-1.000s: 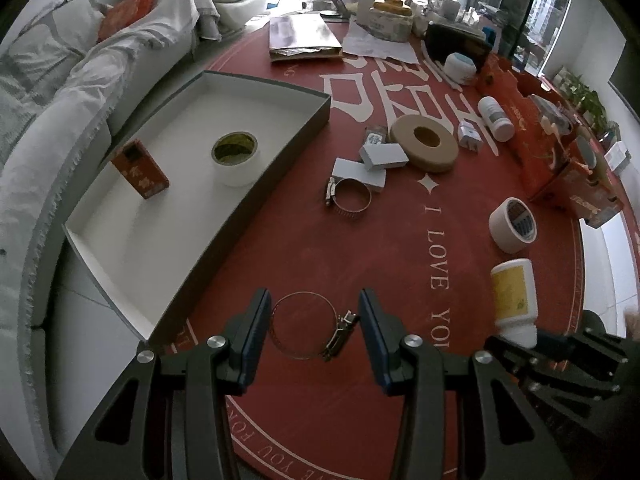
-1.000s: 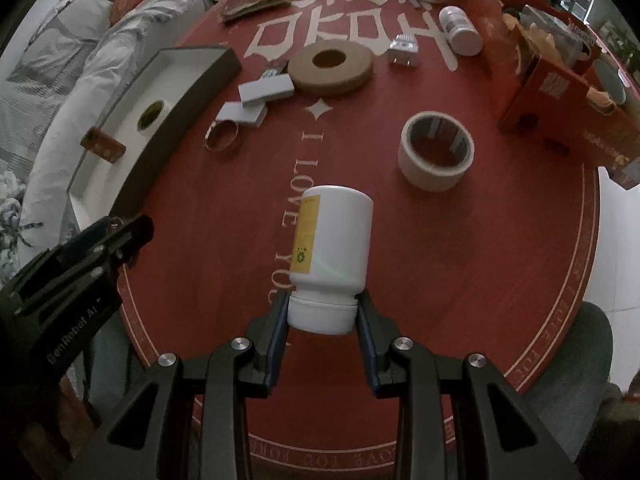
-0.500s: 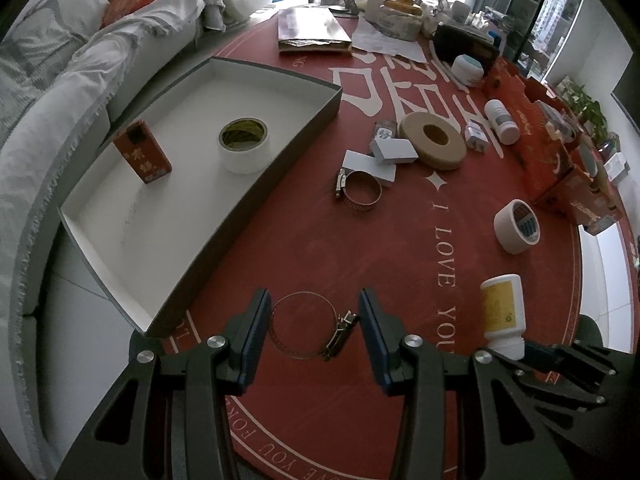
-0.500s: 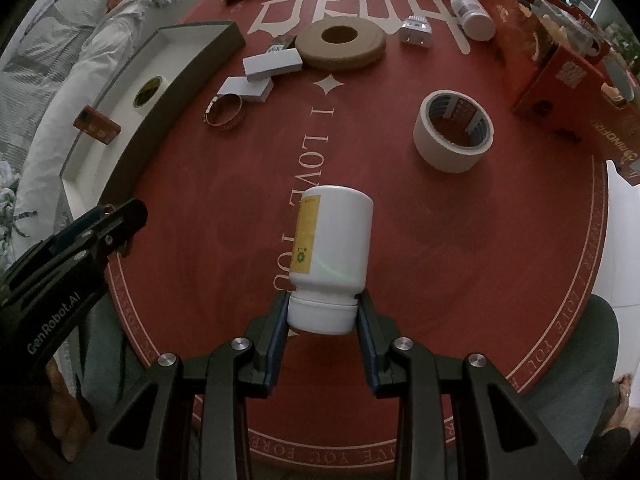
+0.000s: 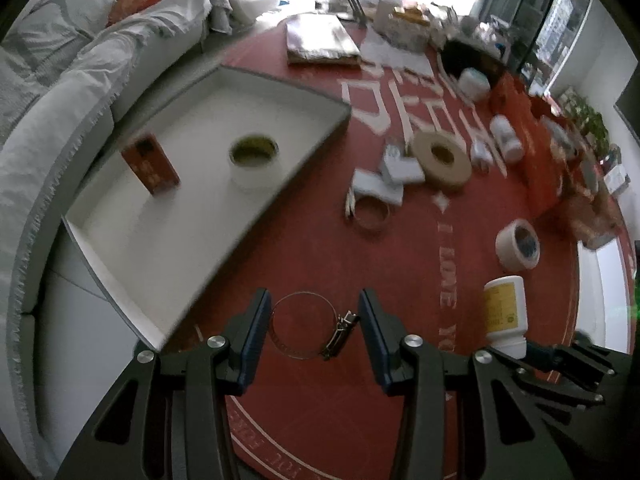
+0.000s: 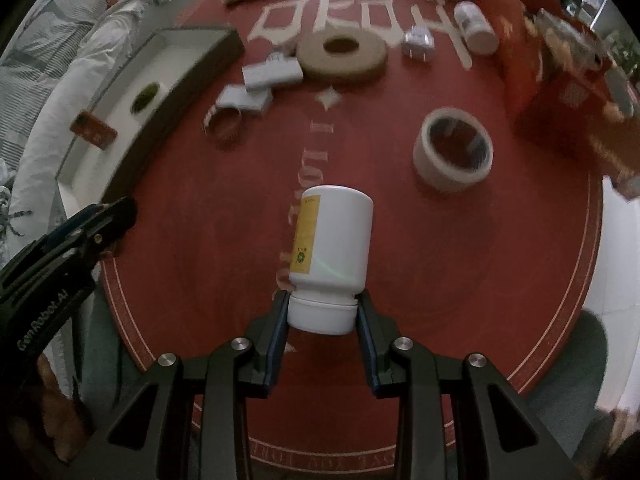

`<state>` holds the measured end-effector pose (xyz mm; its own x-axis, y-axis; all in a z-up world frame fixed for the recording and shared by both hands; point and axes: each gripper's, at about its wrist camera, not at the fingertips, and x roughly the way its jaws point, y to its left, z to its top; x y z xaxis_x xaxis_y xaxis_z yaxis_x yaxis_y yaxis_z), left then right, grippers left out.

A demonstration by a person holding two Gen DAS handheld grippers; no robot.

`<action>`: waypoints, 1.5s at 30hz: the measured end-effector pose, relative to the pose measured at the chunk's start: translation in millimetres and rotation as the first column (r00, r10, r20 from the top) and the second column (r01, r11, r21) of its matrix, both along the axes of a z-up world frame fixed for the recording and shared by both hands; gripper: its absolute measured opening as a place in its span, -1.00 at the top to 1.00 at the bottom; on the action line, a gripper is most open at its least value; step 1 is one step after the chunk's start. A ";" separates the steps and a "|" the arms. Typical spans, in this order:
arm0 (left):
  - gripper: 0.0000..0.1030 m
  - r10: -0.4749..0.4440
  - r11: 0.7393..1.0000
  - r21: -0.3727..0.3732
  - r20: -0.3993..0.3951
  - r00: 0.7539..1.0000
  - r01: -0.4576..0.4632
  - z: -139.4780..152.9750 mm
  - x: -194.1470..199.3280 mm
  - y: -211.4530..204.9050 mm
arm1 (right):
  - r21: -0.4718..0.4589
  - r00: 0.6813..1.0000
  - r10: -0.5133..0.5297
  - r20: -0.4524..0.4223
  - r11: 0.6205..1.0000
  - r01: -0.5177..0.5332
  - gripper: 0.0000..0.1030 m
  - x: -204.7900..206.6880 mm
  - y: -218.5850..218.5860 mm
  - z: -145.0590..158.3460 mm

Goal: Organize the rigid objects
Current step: 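Carry hose clamp with left tool and bottle with right tool to tray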

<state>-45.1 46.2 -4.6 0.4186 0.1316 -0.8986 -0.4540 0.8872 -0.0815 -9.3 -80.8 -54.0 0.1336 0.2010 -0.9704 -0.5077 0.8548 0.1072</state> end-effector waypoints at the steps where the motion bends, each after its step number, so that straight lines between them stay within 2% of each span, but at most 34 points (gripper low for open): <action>1: 0.06 0.014 1.000 -0.007 0.015 1.000 -0.013 8.1 2.3 5.4 | 0.009 1.000 -0.001 0.008 1.000 0.001 0.35 2.9 2.5 4.4; 6: 0.06 0.087 0.996 -0.016 0.115 0.990 -0.086 62.2 14.2 41.9 | 0.109 0.994 0.008 0.105 0.994 -0.020 0.35 30.4 32.0 59.7; 9: 0.06 0.142 0.989 0.001 0.187 0.972 -0.145 100.9 17.9 72.1 | 0.171 0.987 0.025 0.157 0.984 -0.052 0.35 46.7 56.6 96.8; 12: 0.06 0.199 0.974 0.049 0.263 0.944 -0.219 137.0 20.2 105.3 | 0.225 0.977 0.045 0.208 0.970 -0.092 0.34 62.7 84.7 132.8; 15: 0.06 0.256 0.956 0.072 0.280 0.925 -0.286 151.6 25.8 135.5 | 0.270 0.967 0.065 0.247 0.954 -0.133 0.34 75.6 116.8 163.0; 18: 0.06 0.302 0.941 0.071 0.273 0.914 -0.332 147.1 30.9 157.8 | 0.285 0.956 0.101 0.275 0.941 -0.181 0.34 83.8 152.2 177.5; 22: 0.06 0.343 0.927 0.075 0.225 0.912 -0.367 119.0 42.0 174.8 | 0.270 0.962 0.142 0.233 0.941 -0.205 0.34 94.8 189.3 160.7; 26: 0.06 0.346 0.929 0.077 0.154 0.925 -0.361 82.1 55.8 181.8 | 0.216 0.968 0.182 0.173 0.952 -0.217 0.34 94.6 221.3 120.7; 33: 0.06 0.329 0.938 0.094 0.060 0.942 -0.334 36.9 77.6 187.9 | 0.125 0.975 0.205 0.083 0.969 -0.214 0.34 95.1 239.2 62.6; 38: 0.06 0.318 0.944 0.085 0.029 0.948 -0.319 20.2 85.6 189.1 | 0.099 0.976 0.209 0.062 0.972 -0.214 0.34 97.5 240.2 50.3; 45: 0.06 0.316 0.946 0.075 0.014 0.949 -0.316 12.0 88.8 192.9 | 0.076 0.976 0.212 0.054 0.974 -0.215 0.34 101.1 243.9 41.2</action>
